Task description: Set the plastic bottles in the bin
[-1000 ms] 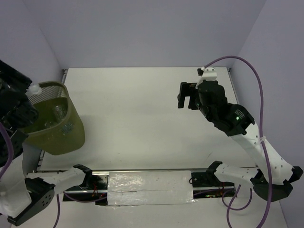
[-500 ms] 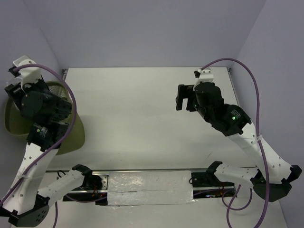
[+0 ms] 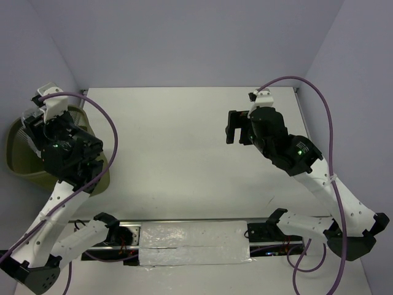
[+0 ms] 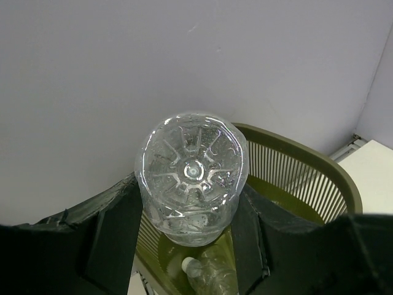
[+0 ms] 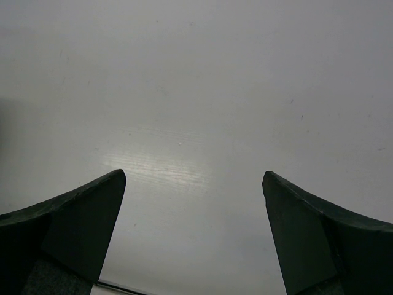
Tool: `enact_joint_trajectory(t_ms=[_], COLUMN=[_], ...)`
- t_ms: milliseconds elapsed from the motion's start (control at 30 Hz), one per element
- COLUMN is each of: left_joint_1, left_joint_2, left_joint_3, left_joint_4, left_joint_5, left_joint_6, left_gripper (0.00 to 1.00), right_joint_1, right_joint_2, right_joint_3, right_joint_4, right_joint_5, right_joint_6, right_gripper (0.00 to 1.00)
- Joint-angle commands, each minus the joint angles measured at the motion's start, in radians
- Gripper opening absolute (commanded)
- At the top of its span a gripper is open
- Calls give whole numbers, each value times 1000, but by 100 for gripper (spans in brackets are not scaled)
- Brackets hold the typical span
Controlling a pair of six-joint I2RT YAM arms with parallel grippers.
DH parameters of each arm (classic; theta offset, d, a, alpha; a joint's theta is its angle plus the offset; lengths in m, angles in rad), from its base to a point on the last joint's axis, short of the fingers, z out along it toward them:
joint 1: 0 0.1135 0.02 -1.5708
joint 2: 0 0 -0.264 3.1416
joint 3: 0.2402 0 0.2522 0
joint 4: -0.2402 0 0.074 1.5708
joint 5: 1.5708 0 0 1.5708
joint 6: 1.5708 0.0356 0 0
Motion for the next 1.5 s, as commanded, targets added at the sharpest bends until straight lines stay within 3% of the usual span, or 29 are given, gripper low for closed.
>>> enact_joint_trajectory(t_ms=[0,133,233,400,433,533,767,900,1167,1233,1433,1467], left_joint_1=[-10,-10,-10,-10,-10,-10,-17,-91,-179,-186,-188,-188], left_joint_2=[-3,-6,6,11,8,-3,2,120,504,590,1020,1041], left_joint_3=[-31,-40,-57,-75,-72,-66,-41,53,500,619,963,1006], left_joint_4=[111,80,92,169,149,94,63,68,-55,7,411,322], left_joint_5=[-201,-199,-198,-201,-201,-201,-201,-198,-147,-132,-130,-121], left_joint_6=[41,-12,-16,46,20,-15,-43,-46,-63,44,469,402], left_gripper=[0,3,16,60,77,97,99,99,99,99,99,99], right_joint_1=[-8,-8,-9,-9,-9,-9,-8,-9,-8,-9,-12,-12], right_joint_2=[4,4,4,6,7,7,10,13,-3,-16,-94,-108], right_joint_3=[-4,-2,-5,-2,-2,1,4,15,30,29,12,7], right_joint_4=[44,41,39,44,42,41,42,47,33,26,10,6], right_joint_5=[-3,1,0,-11,-9,-9,-20,-19,4,17,43,46], right_joint_6=[-4,-8,-11,-11,-13,-12,-2,-2,13,25,74,82], right_gripper=[100,100,100,100,100,100,100,100,100,100,100,100])
